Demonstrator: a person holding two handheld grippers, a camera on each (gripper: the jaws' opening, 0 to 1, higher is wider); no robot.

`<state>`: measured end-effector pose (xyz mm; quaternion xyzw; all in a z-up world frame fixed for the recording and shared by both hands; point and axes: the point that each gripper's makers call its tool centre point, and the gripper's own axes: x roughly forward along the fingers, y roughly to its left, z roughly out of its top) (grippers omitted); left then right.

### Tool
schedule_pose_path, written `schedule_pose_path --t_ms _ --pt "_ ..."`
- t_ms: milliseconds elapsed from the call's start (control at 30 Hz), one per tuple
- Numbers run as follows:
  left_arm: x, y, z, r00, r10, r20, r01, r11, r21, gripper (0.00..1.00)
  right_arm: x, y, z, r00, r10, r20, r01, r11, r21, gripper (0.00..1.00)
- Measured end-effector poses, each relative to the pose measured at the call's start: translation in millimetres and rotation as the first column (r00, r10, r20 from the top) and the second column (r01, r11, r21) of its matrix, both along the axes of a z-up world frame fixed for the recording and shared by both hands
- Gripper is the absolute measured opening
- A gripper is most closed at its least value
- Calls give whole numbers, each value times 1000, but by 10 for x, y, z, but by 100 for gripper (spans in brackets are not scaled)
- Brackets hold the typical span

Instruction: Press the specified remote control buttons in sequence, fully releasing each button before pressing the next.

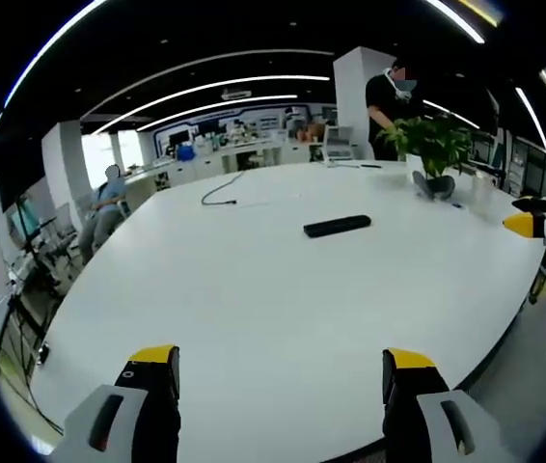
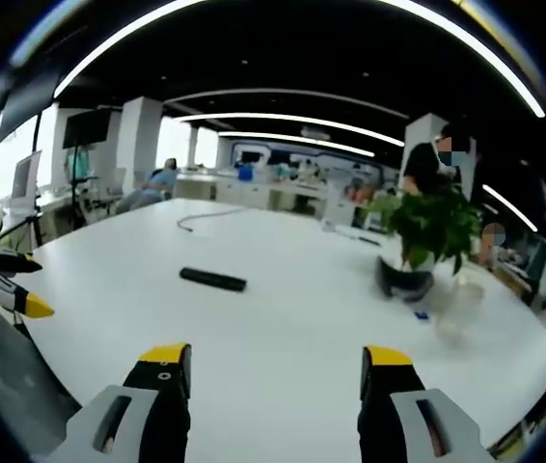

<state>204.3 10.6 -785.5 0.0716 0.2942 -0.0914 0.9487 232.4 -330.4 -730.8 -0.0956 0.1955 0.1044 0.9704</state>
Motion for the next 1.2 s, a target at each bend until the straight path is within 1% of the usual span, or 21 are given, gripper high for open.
schedule_pose_path --t_ms 100,167,233,367,633,833,1000,1033,1067,1133,1200 --pt "1 16 2 1000 5 2 -5 1000 6 89 -2 16 -14 1000 8 -6 -8 1000 -3 70" --pt "-7 -5 -9 1000 0 -7 0 1000 -9 88 -1 17 -11 1000 9 -4 -9 1000 -6 70" --pt "-9 -3 -10 1000 -2 -9 2 1000 0 87 -2 21 -14 1000 10 -6 -10 1000 -5 69" --pt "-9 -14 -13 1000 -7 -10 7 1000 -6 87 -1 7 -14 1000 3 -7 -3 1000 -3 69" --pt "1 -16 21 1000 -8 7 8 1000 -6 88 3 -41 5 1000 -21 0 21 1000 -4 69" --pt "-5 -37 6 1000 -22 1 22 1000 4 88 6 -58 12 1000 -28 5 28 1000 1 68" --pt "-15 -74 -17 999 -36 -15 36 999 -18 89 2 -46 8 1000 -22 2 22 1000 5 68" --pt "-36 -114 -55 998 -50 -41 48 998 -38 89 -1 -41 1 1000 -20 -2 20 1000 6 67" --pt "-44 -118 -85 997 -57 -55 55 998 -26 89 -1 -38 2 1000 -19 -2 19 1000 4 67" --pt "-46 -136 -88 996 -70 -52 69 998 -9 89 -1 -38 -1 1000 -18 -3 18 1000 3 67" --pt "-52 -143 -81 996 -74 -51 74 997 -10 90 -3 -41 -9 1000 -18 -8 18 1000 1 66"
